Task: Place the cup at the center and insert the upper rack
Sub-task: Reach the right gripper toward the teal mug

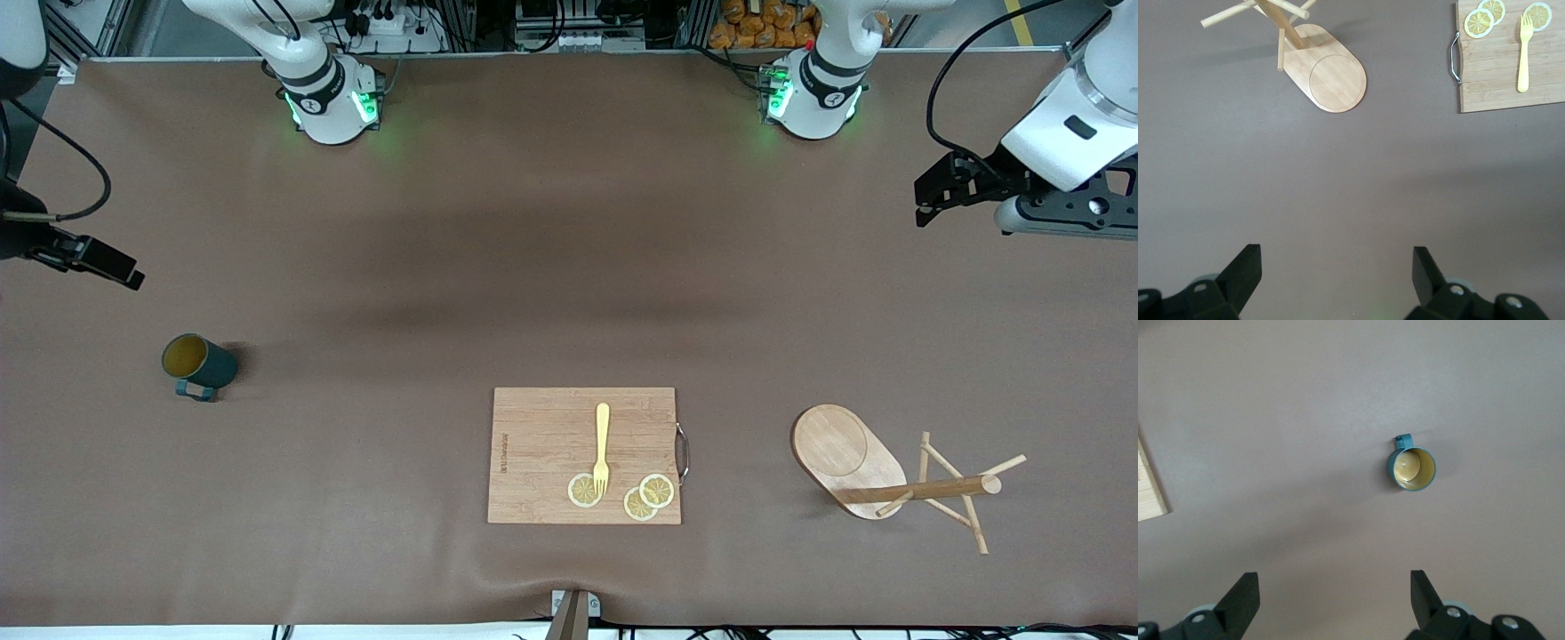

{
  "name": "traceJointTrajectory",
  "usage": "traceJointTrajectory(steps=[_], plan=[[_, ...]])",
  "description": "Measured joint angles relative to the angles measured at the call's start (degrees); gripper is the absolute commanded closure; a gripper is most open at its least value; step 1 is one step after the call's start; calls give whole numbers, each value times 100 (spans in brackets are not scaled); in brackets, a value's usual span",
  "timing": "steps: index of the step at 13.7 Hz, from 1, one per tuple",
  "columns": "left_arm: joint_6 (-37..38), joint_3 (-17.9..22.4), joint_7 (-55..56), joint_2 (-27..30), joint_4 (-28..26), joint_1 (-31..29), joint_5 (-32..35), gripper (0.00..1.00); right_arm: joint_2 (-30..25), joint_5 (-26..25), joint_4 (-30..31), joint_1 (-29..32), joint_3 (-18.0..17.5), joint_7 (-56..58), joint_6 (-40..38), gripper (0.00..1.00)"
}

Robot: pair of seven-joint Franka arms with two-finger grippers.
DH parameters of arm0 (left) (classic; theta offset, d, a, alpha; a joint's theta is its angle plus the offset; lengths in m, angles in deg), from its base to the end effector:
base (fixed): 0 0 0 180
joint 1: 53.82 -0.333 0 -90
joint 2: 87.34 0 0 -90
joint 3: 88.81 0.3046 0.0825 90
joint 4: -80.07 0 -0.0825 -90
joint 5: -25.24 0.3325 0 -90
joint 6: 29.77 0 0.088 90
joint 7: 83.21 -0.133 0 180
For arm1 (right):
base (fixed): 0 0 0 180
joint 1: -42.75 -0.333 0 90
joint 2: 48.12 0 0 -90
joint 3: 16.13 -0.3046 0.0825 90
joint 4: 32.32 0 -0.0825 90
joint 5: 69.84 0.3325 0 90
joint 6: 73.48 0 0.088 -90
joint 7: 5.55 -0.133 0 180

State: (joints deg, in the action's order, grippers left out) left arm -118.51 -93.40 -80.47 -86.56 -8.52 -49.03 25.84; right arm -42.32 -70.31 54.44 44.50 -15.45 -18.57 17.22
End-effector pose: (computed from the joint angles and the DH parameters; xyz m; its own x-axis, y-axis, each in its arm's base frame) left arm 0.4911 -0.0800 0.6023 0.9932 -0.1154 0.0167 -0.1152 -0.9933 -0.0108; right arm 0.5318 -0.0233 0.5595 0.9635 -0.2663 -0.0295 -0.2659 -0.9639 0.0165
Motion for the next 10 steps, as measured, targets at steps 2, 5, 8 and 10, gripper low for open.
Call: traceJointTrajectory(steps=[2,5,8,10], plan=[[0,0,0,-10,0,-10,0,0,179,0,9,94,2,46,14,0],[0,1,0,-14,-1,-11,0,0,544,0,20,231,3,173,134,0],[-2,-3,0,-32,-1,-4,0,0,843,1,108,354,4,499,446,0],[-3,-4,0,-48,-1,-4,0,0,939,3,355,464,6,705,860,0]])
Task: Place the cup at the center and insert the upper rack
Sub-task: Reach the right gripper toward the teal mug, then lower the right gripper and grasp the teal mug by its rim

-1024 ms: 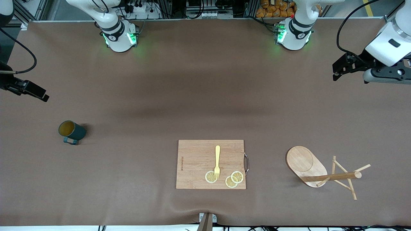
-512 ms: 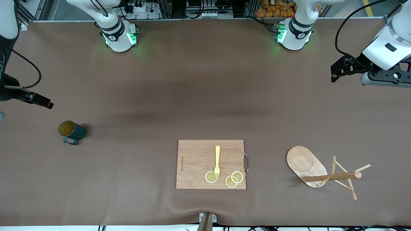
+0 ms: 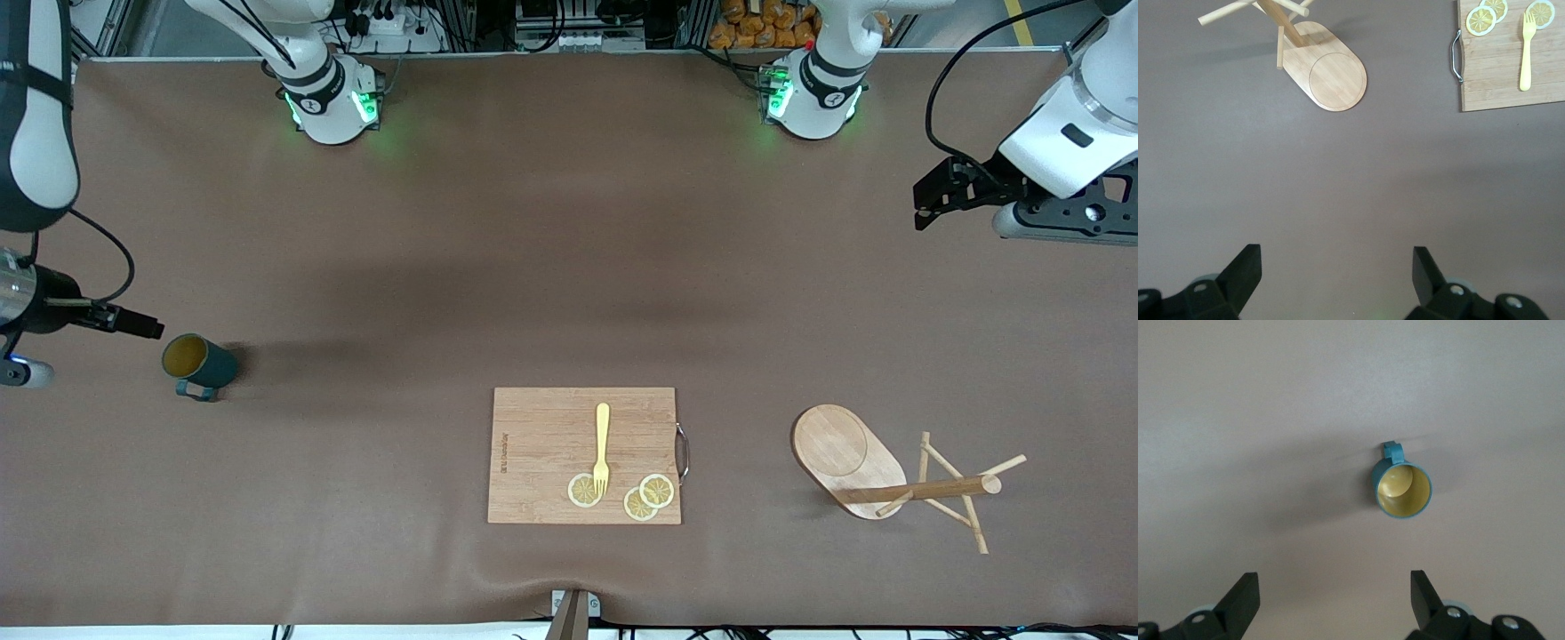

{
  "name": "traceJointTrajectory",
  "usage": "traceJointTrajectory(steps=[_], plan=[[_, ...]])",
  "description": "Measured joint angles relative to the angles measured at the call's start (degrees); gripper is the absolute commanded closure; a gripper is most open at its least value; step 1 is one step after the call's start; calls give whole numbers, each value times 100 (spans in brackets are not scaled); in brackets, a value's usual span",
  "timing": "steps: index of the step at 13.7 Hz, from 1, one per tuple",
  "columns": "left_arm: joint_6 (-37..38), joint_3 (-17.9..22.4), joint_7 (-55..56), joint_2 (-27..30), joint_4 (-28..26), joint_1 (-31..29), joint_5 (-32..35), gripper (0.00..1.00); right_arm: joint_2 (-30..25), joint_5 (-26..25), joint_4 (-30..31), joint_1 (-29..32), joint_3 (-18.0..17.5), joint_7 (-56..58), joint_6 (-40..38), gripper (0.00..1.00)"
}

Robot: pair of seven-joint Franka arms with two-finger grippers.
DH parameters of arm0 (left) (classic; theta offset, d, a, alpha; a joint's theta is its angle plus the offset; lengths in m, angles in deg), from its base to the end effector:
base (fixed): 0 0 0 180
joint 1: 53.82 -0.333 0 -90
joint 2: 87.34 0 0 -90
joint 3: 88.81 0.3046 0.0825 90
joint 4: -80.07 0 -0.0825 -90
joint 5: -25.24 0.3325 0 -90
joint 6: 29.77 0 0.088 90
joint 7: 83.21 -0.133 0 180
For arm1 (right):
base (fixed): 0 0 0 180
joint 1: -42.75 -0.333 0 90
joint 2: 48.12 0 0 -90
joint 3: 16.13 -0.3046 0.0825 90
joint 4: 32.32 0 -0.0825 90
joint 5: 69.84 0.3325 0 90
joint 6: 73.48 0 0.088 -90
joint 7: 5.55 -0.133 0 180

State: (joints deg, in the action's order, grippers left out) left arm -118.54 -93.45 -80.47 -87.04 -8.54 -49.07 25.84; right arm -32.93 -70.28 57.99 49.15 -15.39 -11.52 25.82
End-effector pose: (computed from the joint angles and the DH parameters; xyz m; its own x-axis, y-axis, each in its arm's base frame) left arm 0.4934 -0.0803 0.5980 0.9933 -0.1156 0.0085 -0.1155 -0.9933 -0.0105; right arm 0.5705 -0.0717 0.4543 0.9686 -0.2248 -0.1063 -0.2238 -0.9744 0.0220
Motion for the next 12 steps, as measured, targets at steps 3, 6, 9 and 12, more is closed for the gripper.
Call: traceJointTrajectory(steps=[3,6,9,12], plan=[[0,4,0,-7,0,-16,0,0,161,0,356,34,1,40,512,0],[-2,4,0,-37,-1,-19,0,0,430,-3,459,50,7,40,651,0],[-2,5,0,-50,0,-20,0,0,591,-67,636,161,27,102,826,0],[-2,7,0,-56,0,-26,0,0,687,-99,964,197,34,135,1270,0]])
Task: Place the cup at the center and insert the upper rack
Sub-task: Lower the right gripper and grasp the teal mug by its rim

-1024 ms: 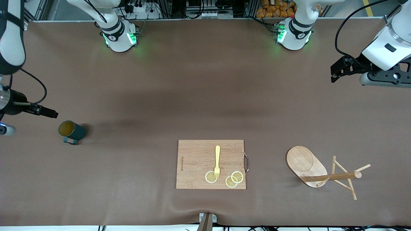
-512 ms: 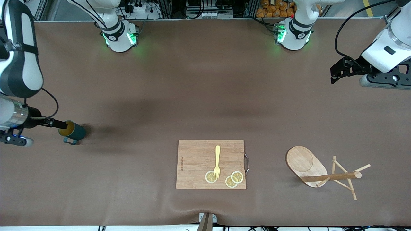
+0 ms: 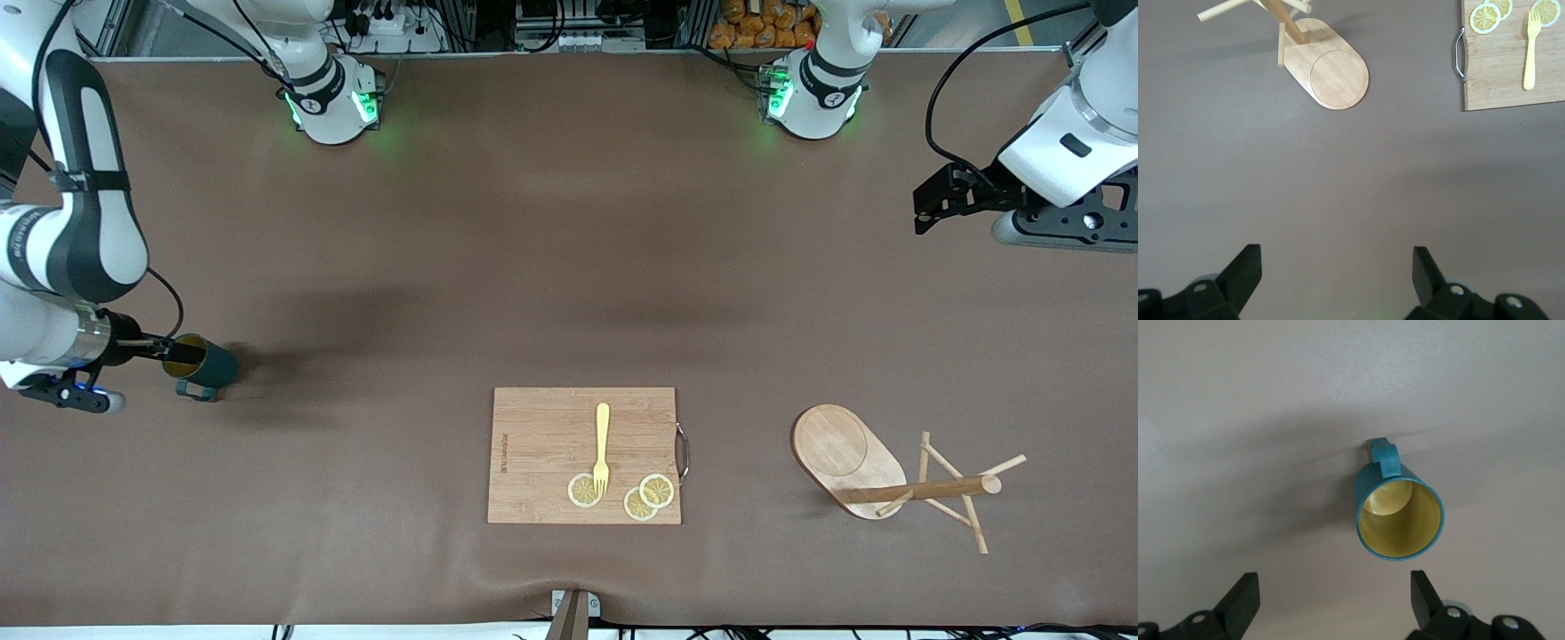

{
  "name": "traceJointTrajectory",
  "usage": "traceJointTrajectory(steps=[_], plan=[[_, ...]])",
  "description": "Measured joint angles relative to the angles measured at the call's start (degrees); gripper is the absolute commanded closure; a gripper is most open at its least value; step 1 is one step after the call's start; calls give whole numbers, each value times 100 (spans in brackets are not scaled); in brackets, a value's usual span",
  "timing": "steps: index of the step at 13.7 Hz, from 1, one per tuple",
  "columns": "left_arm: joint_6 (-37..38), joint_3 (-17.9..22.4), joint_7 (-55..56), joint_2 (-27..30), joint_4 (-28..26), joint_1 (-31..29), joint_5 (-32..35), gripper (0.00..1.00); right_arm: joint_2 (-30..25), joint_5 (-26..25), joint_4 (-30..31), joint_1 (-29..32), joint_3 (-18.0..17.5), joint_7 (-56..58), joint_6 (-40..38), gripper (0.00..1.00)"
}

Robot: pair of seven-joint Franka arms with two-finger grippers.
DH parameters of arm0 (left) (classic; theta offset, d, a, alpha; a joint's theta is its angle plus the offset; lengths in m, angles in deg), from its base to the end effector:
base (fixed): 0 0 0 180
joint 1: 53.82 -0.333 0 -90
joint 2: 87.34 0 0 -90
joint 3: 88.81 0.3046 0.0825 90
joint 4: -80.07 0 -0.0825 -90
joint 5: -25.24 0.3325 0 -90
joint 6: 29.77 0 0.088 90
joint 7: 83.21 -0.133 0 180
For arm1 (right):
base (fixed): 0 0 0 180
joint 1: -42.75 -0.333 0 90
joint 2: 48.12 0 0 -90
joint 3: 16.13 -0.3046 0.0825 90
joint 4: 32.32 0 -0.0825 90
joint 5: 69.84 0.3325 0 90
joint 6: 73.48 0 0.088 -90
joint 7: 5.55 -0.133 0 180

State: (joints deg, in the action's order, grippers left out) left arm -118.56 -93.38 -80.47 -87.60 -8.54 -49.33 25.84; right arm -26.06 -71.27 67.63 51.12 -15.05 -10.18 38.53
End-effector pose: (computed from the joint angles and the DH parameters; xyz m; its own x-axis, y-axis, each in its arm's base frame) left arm 0.4965 -0.0776 0.5932 0.9939 -0.1099 -0.0009 -0.1099 -0.9939 -0.0102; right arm 0.5720 -0.0967 0.3318 0.9577 -0.2316 -0.1709 -0.2277 -0.9728 0.0422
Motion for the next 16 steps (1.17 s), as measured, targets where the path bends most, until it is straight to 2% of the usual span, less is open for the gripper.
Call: traceJointTrajectory(steps=[3,4,5,7,9,11,12,13,14,16], plan=[[0,13,0,-16,0,-5,0,0,151,-4,289,0,1,91,469,0],[0,17,0,-18,0,-5,0,0,203,-5,371,1,3,182,586,4],[0,19,0,-20,0,-6,0,0,251,-6,423,9,7,279,649,16],[0,20,0,-25,0,-6,0,0,317,-7,471,55,16,451,670,32],[0,20,0,-41,0,-6,0,0,368,-24,473,86,16,535,676,39],[-6,20,0,-66,0,-6,0,0,405,-96,473,89,14,541,690,41],[-7,20,0,-83,0,-6,0,0,416,-104,475,89,11,545,702,49],[-11,20,0,-104,-1,-6,0,0,432,-115,479,89,10,554,736,64],[-25,20,0,-123,0,-6,0,0,452,-126,480,89,11,589,770,75],[-77,24,0,-169,-1,-9,0,0,485,-130,480,90,11,672,801,77]])
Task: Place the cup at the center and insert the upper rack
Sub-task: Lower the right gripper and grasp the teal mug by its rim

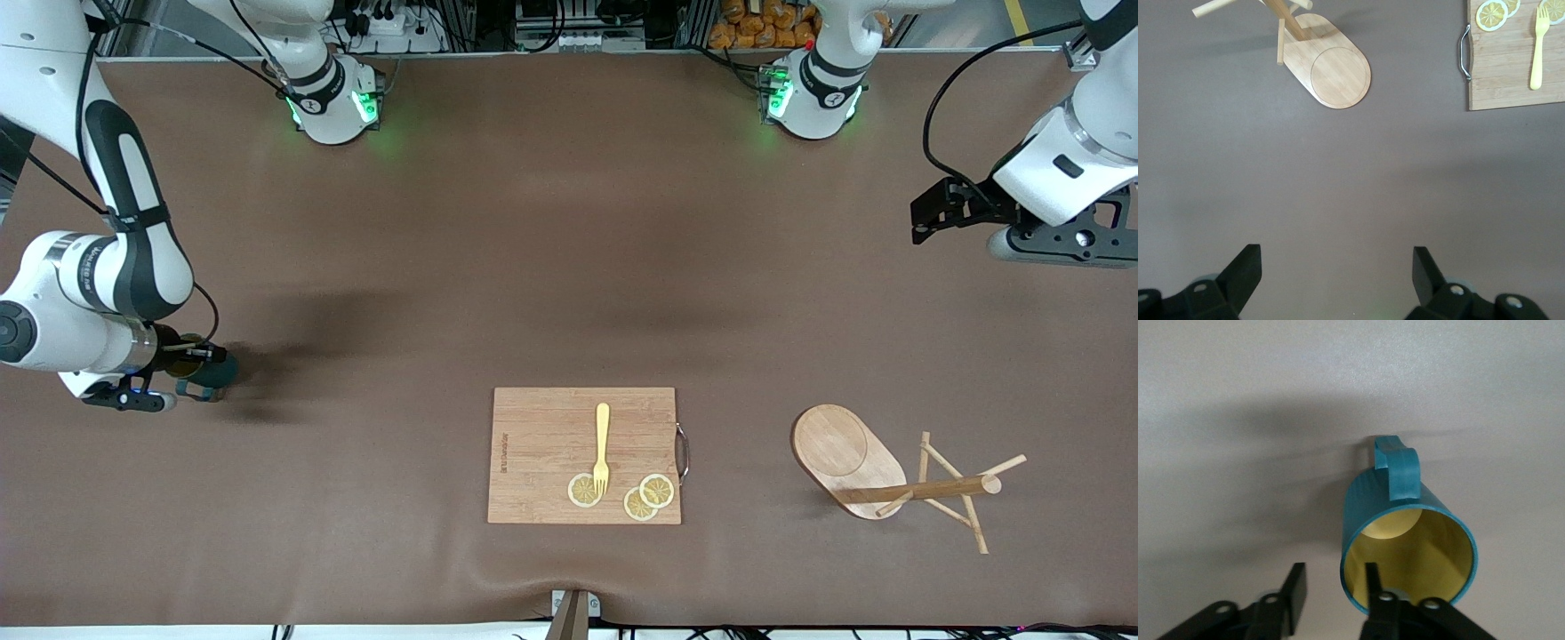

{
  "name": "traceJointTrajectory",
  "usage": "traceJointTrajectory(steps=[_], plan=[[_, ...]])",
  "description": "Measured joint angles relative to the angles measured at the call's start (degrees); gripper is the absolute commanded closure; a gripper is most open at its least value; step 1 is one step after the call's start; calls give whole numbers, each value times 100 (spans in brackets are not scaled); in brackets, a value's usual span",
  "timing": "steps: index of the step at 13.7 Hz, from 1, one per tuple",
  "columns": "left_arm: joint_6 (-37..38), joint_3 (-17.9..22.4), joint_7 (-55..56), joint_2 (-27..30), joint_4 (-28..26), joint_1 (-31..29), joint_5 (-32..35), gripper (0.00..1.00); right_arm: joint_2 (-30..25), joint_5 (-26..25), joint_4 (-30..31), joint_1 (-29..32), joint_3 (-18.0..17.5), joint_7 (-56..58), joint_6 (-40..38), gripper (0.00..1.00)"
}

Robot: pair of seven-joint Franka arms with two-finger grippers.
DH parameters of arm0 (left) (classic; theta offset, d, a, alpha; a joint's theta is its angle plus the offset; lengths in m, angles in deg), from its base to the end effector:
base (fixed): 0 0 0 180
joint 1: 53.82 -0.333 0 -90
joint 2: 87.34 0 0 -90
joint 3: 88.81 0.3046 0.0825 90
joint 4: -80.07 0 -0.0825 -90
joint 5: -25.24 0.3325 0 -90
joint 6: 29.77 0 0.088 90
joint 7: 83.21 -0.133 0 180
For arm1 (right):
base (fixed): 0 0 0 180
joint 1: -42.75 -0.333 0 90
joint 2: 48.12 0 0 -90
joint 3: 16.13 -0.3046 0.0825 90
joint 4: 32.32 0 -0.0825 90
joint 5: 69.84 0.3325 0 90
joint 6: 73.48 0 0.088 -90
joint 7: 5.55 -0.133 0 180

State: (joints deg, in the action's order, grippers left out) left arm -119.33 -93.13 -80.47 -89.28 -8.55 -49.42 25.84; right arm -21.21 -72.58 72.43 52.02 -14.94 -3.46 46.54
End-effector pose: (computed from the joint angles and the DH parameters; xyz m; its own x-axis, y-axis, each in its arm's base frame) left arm 0.5061 -0.0755 0.5794 0.9944 -0.1041 -0.0170 -0.1042 -0.9945 -0.0087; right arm 0.5641 -0.1070 0.2600 0.9719 -0.1178 -0.2038 -0.1124 -0.9929 0.0377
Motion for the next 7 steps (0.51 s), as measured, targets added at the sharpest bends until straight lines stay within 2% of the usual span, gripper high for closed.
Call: traceJointTrajectory(steps=[2,3,4,7], plan=[[-67,3,0,-85,-1,-4,0,0,28,-4,5,10,4,45,33,81],[-119,10,0,-146,-1,-6,0,0,49,-6,20,29,6,82,97,93],[-201,20,0,-219,-1,-11,0,0,69,-7,30,50,8,130,143,100],[-457,20,0,-381,-2,-5,0,0,77,-11,43,61,-7,215,138,100]])
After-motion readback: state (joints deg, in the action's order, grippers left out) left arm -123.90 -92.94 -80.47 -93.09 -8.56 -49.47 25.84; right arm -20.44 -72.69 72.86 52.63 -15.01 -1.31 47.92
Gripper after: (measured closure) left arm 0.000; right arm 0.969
